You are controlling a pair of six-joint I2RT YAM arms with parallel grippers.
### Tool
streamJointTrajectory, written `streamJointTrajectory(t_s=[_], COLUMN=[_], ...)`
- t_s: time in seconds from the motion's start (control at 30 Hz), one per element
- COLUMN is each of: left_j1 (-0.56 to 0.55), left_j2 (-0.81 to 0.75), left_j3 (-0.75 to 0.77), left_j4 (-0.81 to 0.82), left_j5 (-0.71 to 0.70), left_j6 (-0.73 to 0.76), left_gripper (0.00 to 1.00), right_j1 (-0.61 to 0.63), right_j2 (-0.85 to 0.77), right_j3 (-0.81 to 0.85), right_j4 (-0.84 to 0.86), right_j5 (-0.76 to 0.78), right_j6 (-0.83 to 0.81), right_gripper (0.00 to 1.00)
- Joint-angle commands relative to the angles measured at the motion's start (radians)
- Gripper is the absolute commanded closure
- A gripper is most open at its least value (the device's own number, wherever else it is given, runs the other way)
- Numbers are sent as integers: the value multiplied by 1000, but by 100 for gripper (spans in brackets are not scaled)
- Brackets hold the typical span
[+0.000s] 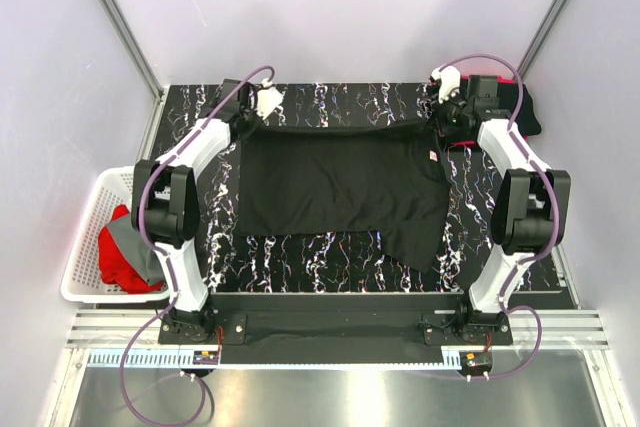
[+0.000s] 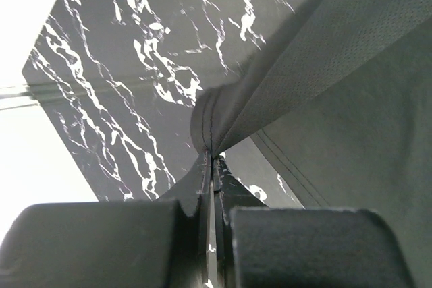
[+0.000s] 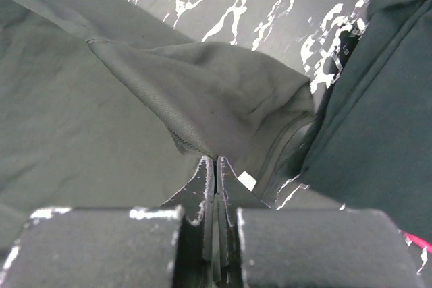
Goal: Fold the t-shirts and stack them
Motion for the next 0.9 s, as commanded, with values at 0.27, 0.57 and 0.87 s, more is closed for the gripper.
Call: streamJointTrajectory(t_s=[0.27, 0.57, 0.87], left_j1=[1, 0, -5], left_j2=[-75, -62, -73], left_j3=[-127, -194, -257], left_j4=[39, 38, -13], left_j5=[28, 20, 57], left_j6=[8, 6, -27], left_gripper=[100, 100, 86], right_j1=[11, 54, 78], right_j2=[-114, -122, -120], right_j3=[-122, -222, -245], right_j4=[15, -8, -20], right_j5=[-39, -50, -38], right_j6=[46, 42, 40], right_gripper=[100, 100, 100])
